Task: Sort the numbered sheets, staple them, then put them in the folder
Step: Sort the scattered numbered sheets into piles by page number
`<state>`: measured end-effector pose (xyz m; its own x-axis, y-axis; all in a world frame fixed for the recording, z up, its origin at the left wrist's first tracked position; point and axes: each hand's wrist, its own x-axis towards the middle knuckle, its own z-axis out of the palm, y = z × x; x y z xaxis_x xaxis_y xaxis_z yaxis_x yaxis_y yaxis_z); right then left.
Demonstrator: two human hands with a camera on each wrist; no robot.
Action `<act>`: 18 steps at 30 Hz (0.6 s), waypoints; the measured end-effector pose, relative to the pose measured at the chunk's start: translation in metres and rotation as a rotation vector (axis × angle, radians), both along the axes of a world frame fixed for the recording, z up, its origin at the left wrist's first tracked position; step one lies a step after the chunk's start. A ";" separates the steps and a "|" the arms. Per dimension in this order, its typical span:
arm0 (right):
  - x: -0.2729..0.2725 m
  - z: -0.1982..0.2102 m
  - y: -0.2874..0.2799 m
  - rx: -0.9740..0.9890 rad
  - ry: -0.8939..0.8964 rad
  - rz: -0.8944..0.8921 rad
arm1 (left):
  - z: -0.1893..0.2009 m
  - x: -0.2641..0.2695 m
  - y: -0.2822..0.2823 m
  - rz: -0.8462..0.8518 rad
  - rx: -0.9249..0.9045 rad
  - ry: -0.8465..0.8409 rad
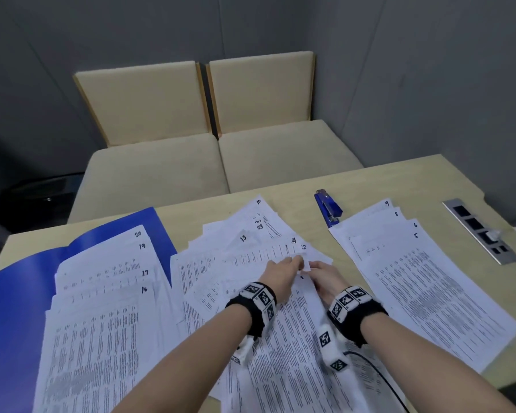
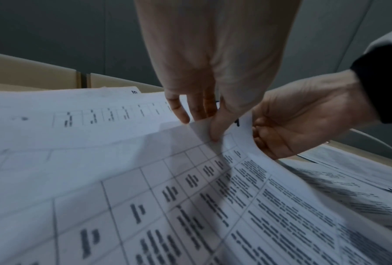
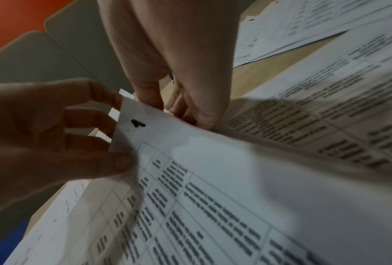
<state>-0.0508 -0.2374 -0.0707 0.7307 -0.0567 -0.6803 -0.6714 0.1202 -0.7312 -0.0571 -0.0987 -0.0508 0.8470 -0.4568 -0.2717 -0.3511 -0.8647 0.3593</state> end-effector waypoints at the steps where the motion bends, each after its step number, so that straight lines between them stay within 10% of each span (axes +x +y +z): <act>1: 0.000 -0.002 0.001 0.014 -0.001 -0.012 | 0.000 0.000 -0.002 0.010 -0.016 -0.014; 6: -0.010 0.000 -0.003 0.200 0.003 -0.162 | -0.006 -0.001 0.000 0.020 -0.011 -0.056; 18: -0.031 -0.004 -0.002 -0.297 -0.160 0.099 | -0.004 -0.009 0.037 0.515 -0.197 -0.135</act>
<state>-0.0817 -0.2397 -0.0749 0.8386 -0.1587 -0.5211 -0.5432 -0.1736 -0.8214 -0.0662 -0.0612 -0.0546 0.9953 -0.0061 -0.0969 0.0446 -0.8577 0.5121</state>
